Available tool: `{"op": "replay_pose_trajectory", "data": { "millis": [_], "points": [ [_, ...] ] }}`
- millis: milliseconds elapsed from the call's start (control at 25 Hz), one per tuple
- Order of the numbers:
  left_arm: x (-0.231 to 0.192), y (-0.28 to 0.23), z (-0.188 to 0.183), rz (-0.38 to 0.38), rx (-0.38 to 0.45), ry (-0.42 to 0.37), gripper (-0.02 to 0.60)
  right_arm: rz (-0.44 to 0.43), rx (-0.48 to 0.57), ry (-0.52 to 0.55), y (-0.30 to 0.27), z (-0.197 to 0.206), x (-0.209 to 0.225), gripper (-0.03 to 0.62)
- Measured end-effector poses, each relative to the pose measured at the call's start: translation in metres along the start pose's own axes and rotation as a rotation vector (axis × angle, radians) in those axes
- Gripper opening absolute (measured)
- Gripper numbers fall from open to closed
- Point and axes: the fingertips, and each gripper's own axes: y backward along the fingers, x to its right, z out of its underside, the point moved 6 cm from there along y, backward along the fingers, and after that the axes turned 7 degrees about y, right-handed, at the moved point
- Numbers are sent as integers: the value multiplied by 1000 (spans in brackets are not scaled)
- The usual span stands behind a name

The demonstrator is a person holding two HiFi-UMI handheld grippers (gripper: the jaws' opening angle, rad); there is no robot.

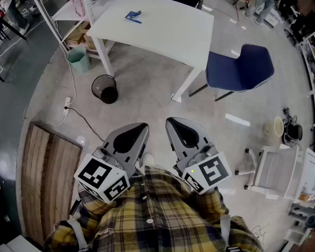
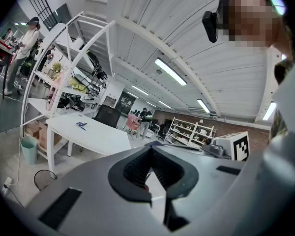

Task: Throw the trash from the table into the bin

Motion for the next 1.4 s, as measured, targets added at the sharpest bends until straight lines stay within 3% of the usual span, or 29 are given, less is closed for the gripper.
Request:
{"op": "replay_pose_trajectory", "data": {
  "millis": [440,640,880,1120,1400],
  "points": [
    [15,-19,6,-29,8,-29,8,-20,3,-30,19,15,24,-2],
    [0,-27,-1,-28,-3,-26,8,-9,-11,-49,5,22,32,-2],
    [-45,-53,-25,-20,-2,-20,8,0,-25,-59,-43,22,55,-2],
    [-113,-86,-82,-14,46,-6,8,14,-58,-32,-116,8,92,-2],
    [-178,-130,-127,39,21,2,8,92,-64,-35,-188,-8,139,-2]
  ]
}}
